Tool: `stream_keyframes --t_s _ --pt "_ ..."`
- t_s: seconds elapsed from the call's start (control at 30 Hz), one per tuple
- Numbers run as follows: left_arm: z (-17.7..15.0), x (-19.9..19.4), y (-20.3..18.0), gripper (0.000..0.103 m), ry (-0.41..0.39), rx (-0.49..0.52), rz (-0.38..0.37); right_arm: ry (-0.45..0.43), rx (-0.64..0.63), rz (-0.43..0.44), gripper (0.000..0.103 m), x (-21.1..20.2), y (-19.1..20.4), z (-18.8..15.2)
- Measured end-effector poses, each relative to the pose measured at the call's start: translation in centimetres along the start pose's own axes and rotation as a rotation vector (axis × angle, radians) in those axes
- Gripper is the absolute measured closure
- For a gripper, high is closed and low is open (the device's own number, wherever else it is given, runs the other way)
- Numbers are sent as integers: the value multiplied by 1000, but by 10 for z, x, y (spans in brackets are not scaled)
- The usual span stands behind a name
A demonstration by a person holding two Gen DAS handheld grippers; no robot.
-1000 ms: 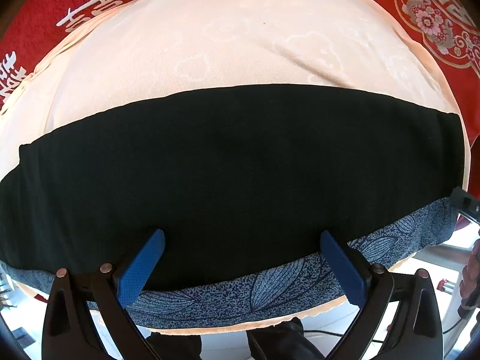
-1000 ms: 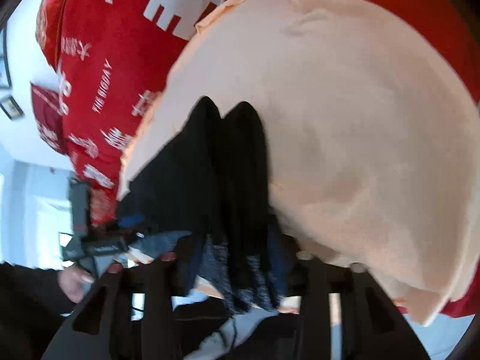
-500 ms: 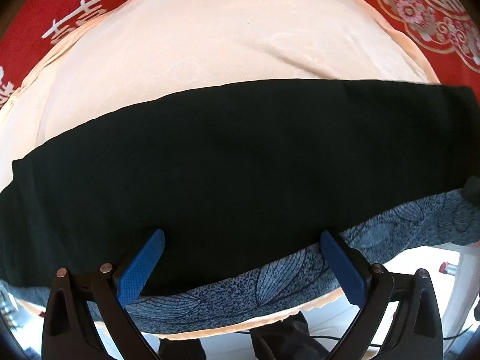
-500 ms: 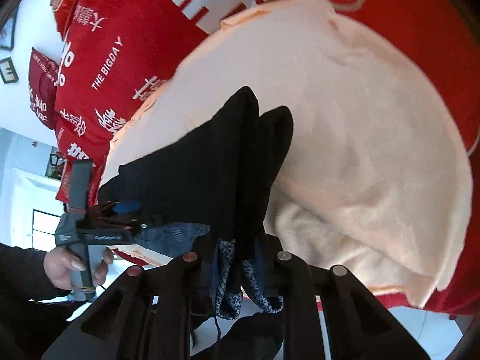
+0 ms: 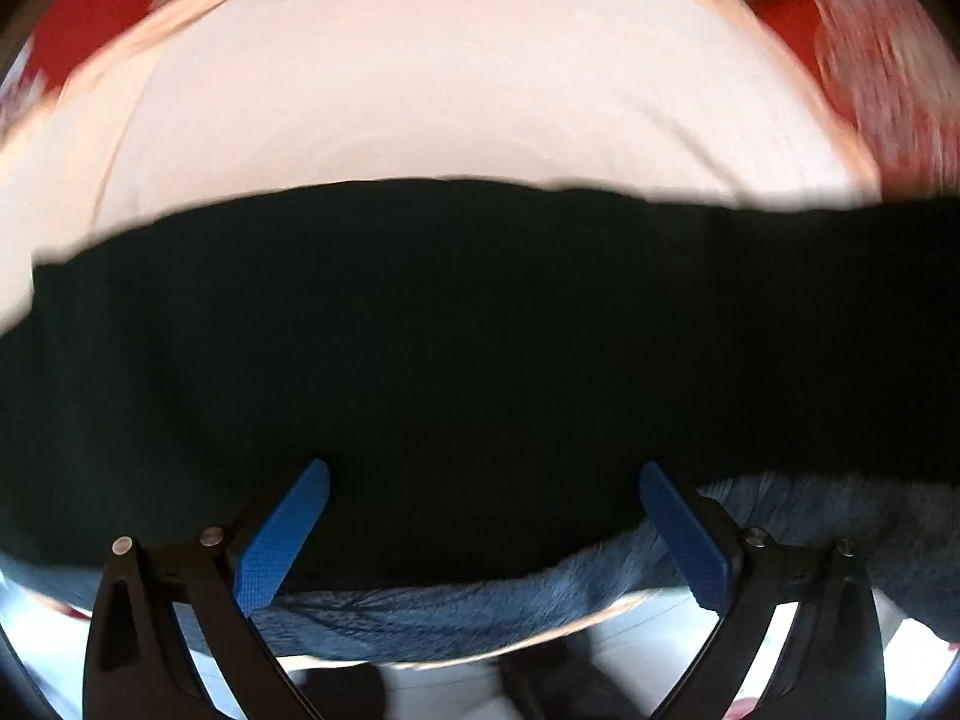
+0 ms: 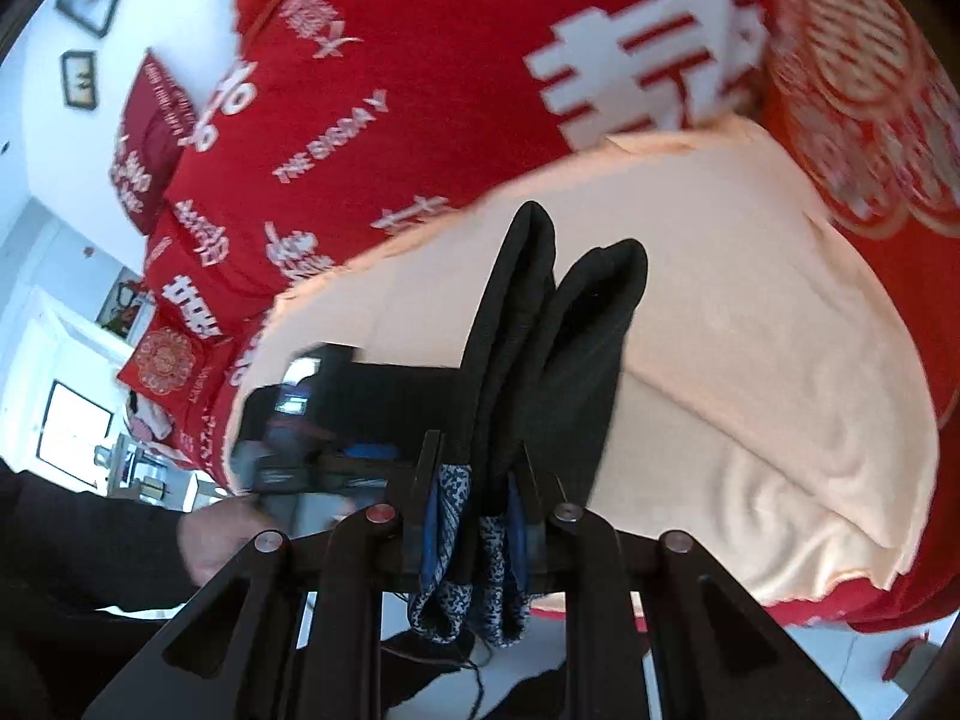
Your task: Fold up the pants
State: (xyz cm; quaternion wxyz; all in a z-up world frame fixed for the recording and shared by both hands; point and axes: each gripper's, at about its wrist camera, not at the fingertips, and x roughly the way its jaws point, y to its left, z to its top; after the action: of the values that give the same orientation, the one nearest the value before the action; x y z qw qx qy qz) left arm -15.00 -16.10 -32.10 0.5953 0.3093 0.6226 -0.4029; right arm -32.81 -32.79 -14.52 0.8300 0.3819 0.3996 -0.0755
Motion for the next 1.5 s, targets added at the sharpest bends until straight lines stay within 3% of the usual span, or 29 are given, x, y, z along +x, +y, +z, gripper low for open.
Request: stream_keyframes --t_s 0.07,0.17,0.4,0.6,0.77,0.93,1.0,1.07,1.17,1.3,1.37,1.43,1.5 --pt "-3 -15 12 0 -41 -31 -59 3 -1 8 83 11 16 0" --pt "-14 -40 71 0 -83 -194 -118 22 0 7 83 33 43 1" --pt "-48 -51 197 0 -90 -385 -48 41 -52 102 83 84 106 7" --pt "-67 -63 234 0 -142 -370 -4 137 -145 117 83 179 151 1" --pt "-75 -63 255 0 -138 -397 -25 262 -222 110 83 247 172 -27" --pt "-81 -65 270 0 -127 -416 -39 347 -304 11 82 299 183 -47" --pt "-84 -69 278 0 -134 -425 -45 330 -244 1 77 304 178 -46" --pt "-85 -73 286 0 -136 -453 -57 326 -196 32 54 305 180 -44" --pt "-87 -85 297 0 -152 -469 -51 330 -207 68 32 302 195 -42" --pt "-73 -94 281 0 -181 -416 -42 284 -141 45 31 265 188 -38" --pt "-68 -101 264 0 -202 -361 -45 210 -38 31 23 226 167 -36" --pt "-61 -106 239 0 -227 -308 -86 166 16 -9 22 202 146 -39" --pt "-54 -107 207 0 -241 -256 -159 180 74 -51 22 189 116 -48"
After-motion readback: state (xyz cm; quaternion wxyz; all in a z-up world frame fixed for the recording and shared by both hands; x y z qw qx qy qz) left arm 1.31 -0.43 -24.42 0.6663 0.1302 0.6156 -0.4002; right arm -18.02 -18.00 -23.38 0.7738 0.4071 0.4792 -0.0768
